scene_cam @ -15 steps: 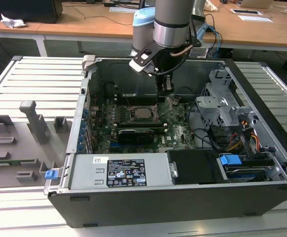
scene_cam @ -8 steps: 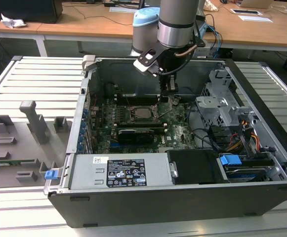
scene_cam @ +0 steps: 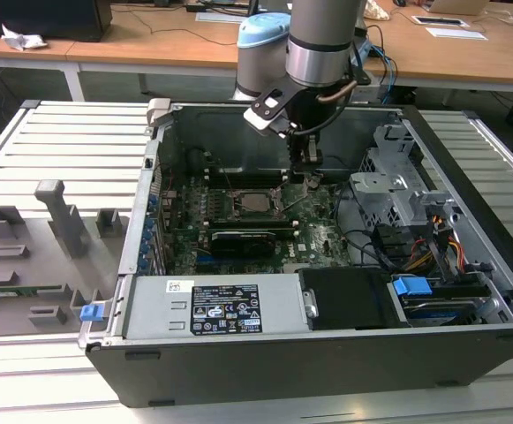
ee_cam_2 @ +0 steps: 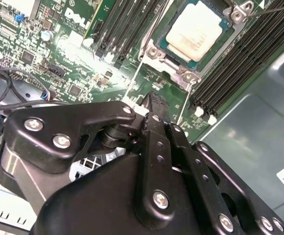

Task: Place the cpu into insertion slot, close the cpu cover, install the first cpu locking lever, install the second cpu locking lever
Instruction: 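Close the cpu cover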

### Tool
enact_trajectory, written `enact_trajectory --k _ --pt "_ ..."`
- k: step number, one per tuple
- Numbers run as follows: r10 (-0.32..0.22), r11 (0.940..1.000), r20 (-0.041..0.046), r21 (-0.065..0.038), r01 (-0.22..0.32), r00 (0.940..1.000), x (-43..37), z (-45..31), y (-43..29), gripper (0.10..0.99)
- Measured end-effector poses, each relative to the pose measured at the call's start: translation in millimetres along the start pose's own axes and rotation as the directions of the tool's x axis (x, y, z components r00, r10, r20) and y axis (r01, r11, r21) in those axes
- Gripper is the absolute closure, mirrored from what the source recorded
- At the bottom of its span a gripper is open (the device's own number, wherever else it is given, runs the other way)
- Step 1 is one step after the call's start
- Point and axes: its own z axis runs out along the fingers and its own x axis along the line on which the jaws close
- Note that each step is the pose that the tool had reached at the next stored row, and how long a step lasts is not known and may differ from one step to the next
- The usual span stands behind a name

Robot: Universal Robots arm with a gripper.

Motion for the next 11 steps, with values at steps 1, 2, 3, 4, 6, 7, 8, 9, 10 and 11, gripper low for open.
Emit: enact_trajectory --k 1,2,3,4,6,7,8,9,10,11 --pt "0.0 1.0 0.0 0.0 0.0 1.0 0.2 0.3 0.7 0.98" --pt "0.0 1.0 0.0 0.0 0.0 1.0 1.0 0.8 1.7 0.98" --pt "0.0 1.0 -0.0001 0.0 0.0 1.0 2.1 1.3 2.2 0.98" --pt "0.0 1.0 0.0 0.0 0.0 1.0 3.4 1.9 3.1 0.98" --pt "0.0 1.0 0.0001 0.001 0.0 1.0 4.8 2.7 4.8 0.98" --pt "0.0 1.0 0.0001 0.001 0.0 1.0 5.3 3.0 6.0 0.98" --pt "0.0 1.0 0.0 0.001 0.0 1.0 6.0 3.5 7.5 0.98" --pt "0.0 1.0 0.0001 0.001 0.0 1.0 6.4 3.7 8.7 0.98" --pt "0.0 1.0 0.0002 0.001 0.0 1.0 6.7 4.0 9.9 0.98" --pt "0.0 1.0 0.0006 0.002 0.0 1.0 7.1 4.3 11.2 0.98"
